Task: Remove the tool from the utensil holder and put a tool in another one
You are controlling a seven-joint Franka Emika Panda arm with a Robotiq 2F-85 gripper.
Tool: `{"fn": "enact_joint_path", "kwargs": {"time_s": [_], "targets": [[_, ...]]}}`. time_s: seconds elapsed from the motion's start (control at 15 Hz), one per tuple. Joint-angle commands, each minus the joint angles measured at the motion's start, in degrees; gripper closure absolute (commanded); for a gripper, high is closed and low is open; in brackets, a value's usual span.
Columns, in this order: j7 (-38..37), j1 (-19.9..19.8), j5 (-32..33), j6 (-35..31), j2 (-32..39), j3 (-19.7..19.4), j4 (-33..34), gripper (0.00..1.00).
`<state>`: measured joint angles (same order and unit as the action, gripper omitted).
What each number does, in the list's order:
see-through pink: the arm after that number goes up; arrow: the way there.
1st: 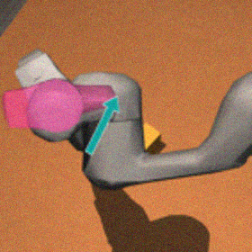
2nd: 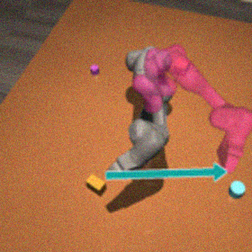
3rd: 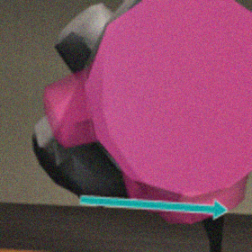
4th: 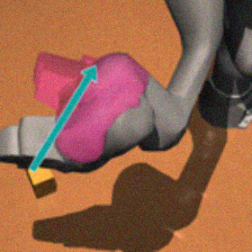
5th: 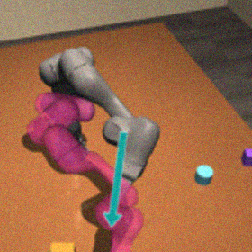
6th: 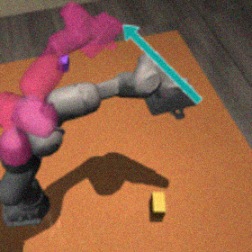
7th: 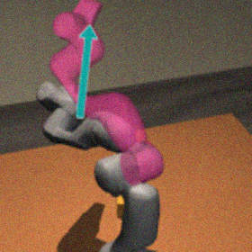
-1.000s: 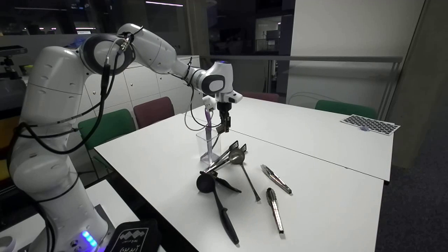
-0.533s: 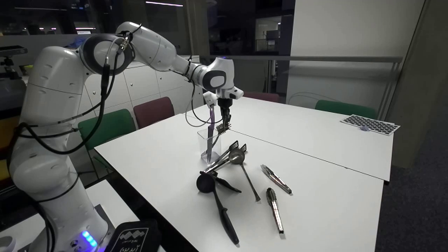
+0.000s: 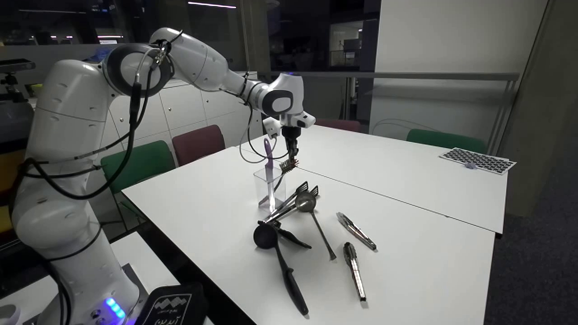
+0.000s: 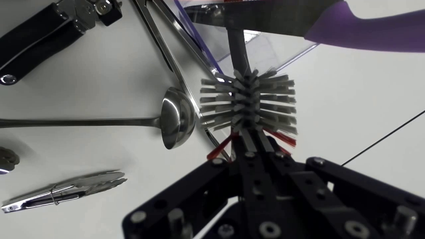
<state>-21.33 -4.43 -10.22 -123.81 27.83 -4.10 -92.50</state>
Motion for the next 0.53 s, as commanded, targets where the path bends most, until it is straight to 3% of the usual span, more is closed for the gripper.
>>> {"fn": "enact_joint_path", "kwargs": {"time_s": [0.0,0.47], "targets": [[1.96,-0.83,-1.47,1.78,-0.68,0.01,0.48,0.99],[1.67,0.86,0.24,-0.21,-8.69,-0.13,-6.04,0.99]]}}
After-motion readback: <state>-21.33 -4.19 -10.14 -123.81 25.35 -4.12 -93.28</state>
